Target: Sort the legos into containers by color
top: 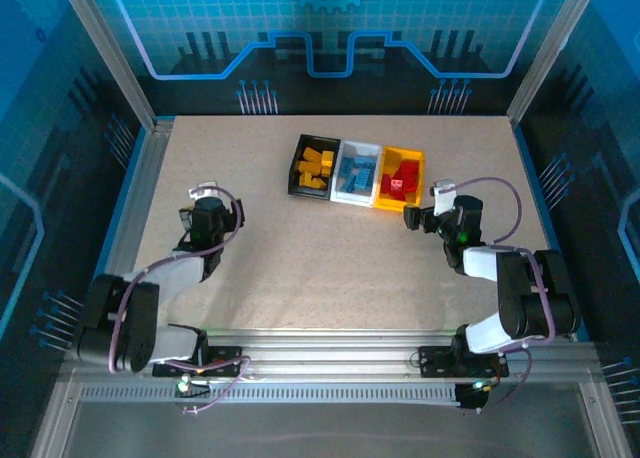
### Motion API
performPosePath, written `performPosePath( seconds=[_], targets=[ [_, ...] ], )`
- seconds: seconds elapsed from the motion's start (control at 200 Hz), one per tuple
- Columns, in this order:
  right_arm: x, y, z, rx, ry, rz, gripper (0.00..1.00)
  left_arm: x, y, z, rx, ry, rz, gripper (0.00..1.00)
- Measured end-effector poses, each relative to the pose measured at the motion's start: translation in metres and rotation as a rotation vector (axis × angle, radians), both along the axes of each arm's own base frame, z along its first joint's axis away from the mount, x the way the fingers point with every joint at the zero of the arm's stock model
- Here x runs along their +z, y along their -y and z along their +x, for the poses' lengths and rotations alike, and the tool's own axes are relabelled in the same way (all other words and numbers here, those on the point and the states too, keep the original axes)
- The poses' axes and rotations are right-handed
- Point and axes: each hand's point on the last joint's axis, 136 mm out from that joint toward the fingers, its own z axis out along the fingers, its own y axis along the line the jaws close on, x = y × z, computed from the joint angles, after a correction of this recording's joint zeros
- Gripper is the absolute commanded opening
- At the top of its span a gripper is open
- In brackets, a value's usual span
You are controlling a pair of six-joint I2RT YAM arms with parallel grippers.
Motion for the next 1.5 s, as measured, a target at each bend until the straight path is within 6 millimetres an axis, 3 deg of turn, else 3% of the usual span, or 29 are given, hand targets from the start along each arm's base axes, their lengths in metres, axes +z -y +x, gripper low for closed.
performPosePath(
  seconds=[0.12, 0.235, 0.44, 0.735, 1.5],
  targets=[
    [-0.001, 0.003, 0.001, -0.025, -0.003, -0.014, 1.00, -0.018, 0.002, 0.011, -0.066, -0.019, -0.010, 0.99],
    [-0.002, 0.004, 0.001, -0.037, -0.004, -0.024, 1.00, -0.020, 0.009, 0.020, -0.128, 0.015, -0.030, 0.99],
    [-0.001, 0.006, 0.002, -0.049, 0.002, -0.030, 1.00, -0.030, 0.010, 0.011, -0.165, 0.075, -0.056, 0.99],
    [-0.003, 0.007, 0.002, -0.055, -0.001, -0.036, 1.00, -0.015, 0.007, 0.017, -0.155, 0.139, -0.053, 0.99],
    [-0.003, 0.007, 0.002, -0.056, -0.001, -0.036, 1.00, -0.015, 0.007, 0.017, -0.155, 0.139, -0.053, 0.99]
  ],
)
